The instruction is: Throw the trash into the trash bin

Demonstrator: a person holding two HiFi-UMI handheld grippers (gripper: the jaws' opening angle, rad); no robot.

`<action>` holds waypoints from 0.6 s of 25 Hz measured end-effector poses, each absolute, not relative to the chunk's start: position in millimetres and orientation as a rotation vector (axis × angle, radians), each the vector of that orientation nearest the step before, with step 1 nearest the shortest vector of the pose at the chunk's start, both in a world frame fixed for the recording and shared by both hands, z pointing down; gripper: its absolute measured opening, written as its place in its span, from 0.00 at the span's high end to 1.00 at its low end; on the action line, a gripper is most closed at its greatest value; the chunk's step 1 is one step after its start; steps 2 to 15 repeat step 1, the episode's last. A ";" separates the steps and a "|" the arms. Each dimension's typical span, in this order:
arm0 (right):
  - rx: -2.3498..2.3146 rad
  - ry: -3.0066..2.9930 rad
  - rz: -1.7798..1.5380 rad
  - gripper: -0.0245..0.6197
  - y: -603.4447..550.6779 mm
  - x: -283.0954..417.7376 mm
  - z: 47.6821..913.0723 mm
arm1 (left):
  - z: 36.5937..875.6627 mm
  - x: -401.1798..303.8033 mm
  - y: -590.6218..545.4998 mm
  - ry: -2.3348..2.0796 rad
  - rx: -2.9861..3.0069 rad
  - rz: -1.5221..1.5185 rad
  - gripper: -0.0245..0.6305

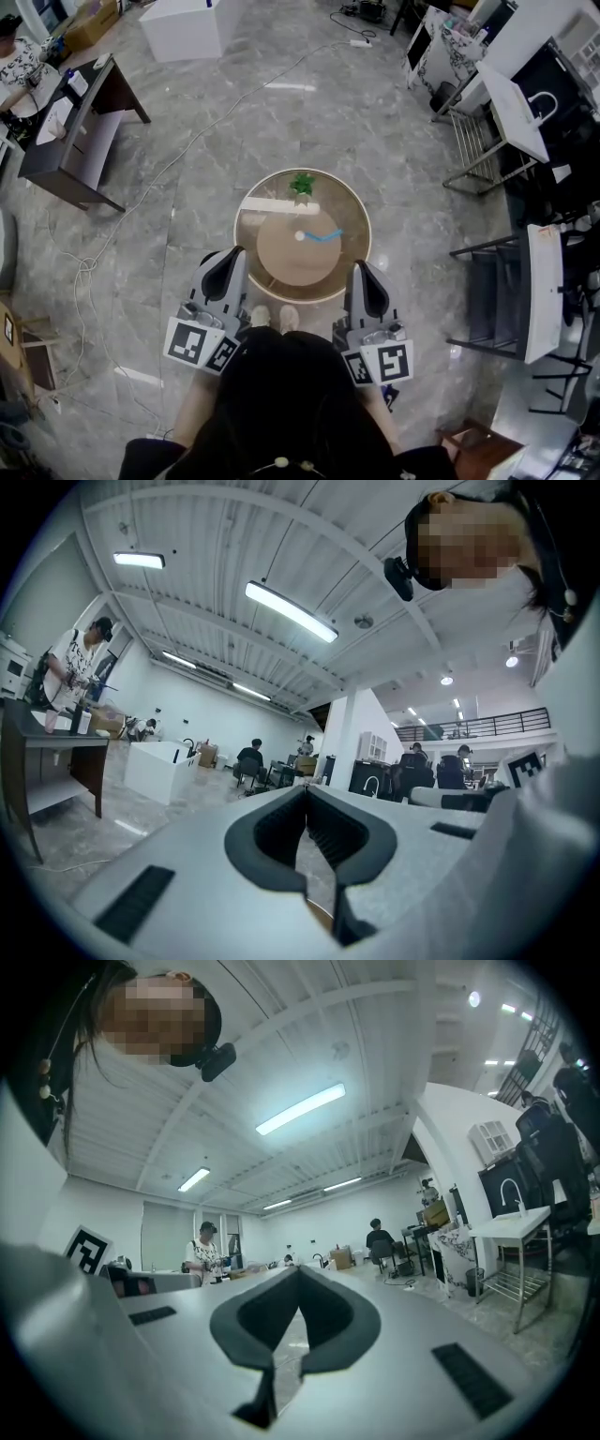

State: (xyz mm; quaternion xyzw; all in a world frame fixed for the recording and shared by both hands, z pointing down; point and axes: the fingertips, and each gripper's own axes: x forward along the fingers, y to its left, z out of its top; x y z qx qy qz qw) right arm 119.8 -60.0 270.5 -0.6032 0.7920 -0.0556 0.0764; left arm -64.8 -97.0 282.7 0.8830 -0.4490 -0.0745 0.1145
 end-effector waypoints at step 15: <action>-1.811 2.374 -0.166 0.96 -61.3 120.1 270.5 | 280.8 -66.1 -98.3 -1.322 2.587 -0.226 0.95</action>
